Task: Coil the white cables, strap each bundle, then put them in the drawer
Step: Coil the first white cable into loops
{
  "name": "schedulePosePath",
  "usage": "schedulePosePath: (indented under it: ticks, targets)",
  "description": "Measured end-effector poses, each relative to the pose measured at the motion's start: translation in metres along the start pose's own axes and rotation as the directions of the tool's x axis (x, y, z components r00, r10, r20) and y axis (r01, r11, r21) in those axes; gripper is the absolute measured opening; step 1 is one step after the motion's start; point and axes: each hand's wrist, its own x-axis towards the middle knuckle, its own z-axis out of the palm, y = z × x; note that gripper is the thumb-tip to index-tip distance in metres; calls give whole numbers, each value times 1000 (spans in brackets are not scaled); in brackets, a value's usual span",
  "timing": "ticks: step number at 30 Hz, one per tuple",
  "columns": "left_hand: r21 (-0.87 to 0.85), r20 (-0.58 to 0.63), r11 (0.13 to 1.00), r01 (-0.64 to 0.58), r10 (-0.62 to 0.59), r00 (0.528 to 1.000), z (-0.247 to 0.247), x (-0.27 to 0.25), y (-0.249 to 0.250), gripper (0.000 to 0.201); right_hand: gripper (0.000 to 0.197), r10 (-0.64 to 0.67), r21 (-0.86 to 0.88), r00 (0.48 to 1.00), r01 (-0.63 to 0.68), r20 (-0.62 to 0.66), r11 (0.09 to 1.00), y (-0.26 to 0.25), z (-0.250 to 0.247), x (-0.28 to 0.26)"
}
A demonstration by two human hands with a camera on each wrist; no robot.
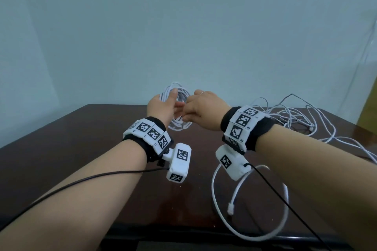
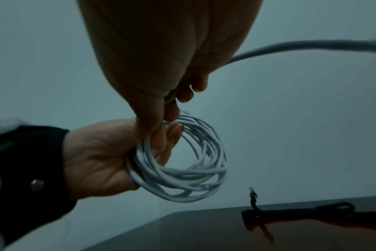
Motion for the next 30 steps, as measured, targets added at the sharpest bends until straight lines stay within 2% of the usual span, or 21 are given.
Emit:
schedulePosePath:
  ticks: [2, 5, 7, 9, 12, 15, 18, 21, 24, 27, 30]
  targets:
    - [150, 30, 988, -37, 33, 999, 3, -1, -1, 35, 22, 38, 139, 999, -34, -26, 990, 1, 1, 3]
    - [237, 97, 970, -57, 35, 995, 7, -4, 1, 46, 17, 129, 386, 981, -63, -146, 920, 7, 3, 2]
    - [155, 183, 987, -32, 3, 983, 11, -9, 3, 54, 24, 226, 455, 952, -112, -205, 883, 12, 0, 1]
    - [52, 257, 998, 20, -33, 966, 15, -14, 5, 52, 39, 298, 503, 925, -146, -236, 852, 18, -3, 1]
    - [-24, 340, 995, 99, -85, 937, 18, -18, 8, 51, 54, 348, 484, 897, -185, -272, 855, 26, -2, 1]
    - [-56, 440, 977, 206, -162, 884, 16, -16, 10, 54, 69, 390, 504, 897, -244, -207, 828, 34, 4, 0]
    - [-68, 486, 971, 230, -169, 858, 12, -12, 8, 47, 80, 385, 424, 922, -330, -48, 844, 40, 5, -4]
    - [-86, 512, 957, 275, -195, 837, 6, -7, 8, 39, 66, 406, 458, 903, -423, 140, 782, 44, 8, -8]
    - [-62, 565, 950, 305, -219, 796, 5, -8, 9, 35, 38, 452, 567, 883, -437, 124, 699, 41, 13, -8]
    - [-92, 579, 942, 322, -213, 787, 6, -9, 10, 31, 19, 458, 659, 880, -418, 124, 625, 34, 14, -6]
    - [-118, 545, 952, 281, -175, 820, 7, -9, 10, 31, 12, 453, 601, 889, -401, 73, 691, 31, 12, 0]
